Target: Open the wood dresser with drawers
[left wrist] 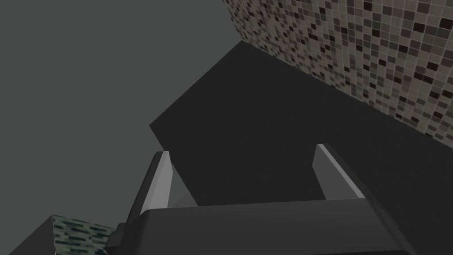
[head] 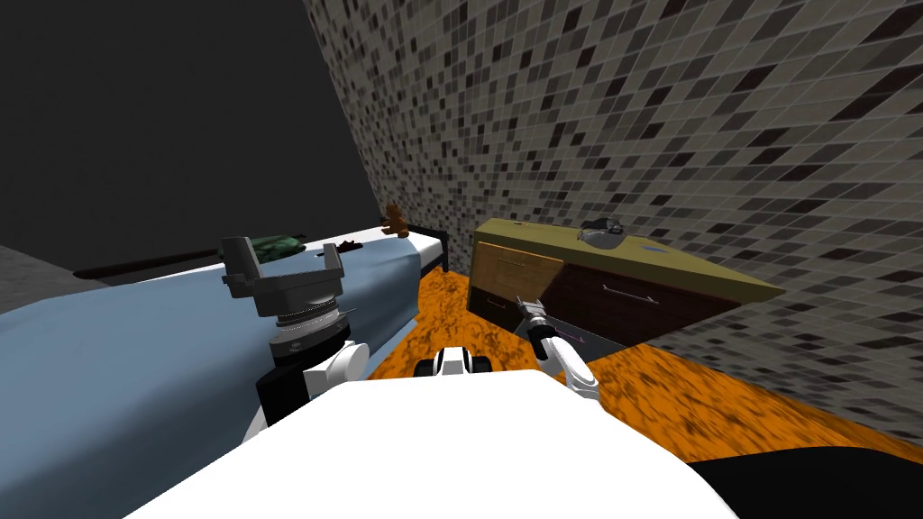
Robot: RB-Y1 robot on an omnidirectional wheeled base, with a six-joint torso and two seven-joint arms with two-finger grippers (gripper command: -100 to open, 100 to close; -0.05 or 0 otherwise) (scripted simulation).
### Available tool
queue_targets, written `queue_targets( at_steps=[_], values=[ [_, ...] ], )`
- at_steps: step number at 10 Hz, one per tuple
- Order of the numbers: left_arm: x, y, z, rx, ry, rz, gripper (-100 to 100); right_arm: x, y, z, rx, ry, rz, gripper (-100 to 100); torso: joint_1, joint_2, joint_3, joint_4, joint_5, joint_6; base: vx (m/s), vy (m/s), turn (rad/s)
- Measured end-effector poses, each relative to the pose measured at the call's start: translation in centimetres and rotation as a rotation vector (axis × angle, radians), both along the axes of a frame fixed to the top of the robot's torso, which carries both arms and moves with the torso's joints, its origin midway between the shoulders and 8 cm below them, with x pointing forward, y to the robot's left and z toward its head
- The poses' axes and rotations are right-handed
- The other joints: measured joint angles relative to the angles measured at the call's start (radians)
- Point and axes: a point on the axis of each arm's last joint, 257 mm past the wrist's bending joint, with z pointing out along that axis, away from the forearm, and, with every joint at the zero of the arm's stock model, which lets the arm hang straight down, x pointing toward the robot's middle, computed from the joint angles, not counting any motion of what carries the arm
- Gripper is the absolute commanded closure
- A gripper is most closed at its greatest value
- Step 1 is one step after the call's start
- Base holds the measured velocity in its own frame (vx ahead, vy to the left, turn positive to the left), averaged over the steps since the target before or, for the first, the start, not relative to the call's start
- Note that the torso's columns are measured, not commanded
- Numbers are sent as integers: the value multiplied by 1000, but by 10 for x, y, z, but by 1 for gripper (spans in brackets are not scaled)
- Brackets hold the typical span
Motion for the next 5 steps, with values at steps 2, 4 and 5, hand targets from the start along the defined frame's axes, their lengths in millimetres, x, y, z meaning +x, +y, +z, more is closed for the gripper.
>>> queue_targets(
  at_steps=[2,4,5],
  values=[
    [0,0,0,0,0,0,0,-5,-17,-5,-94,40,-27,-100,0,-2,-1,0,0,0,15,87,60],
    [0,0,0,0,0,0,0,-7,-36,-11,-189,79,-57,-100,-1,-1,-1,0,0,0,8,72,68],
    [0,0,0,0,0,0,0,-6,-42,-12,-225,92,-67,-100,-1,-1,0,0,0,0,14,84,72]
  ],
)
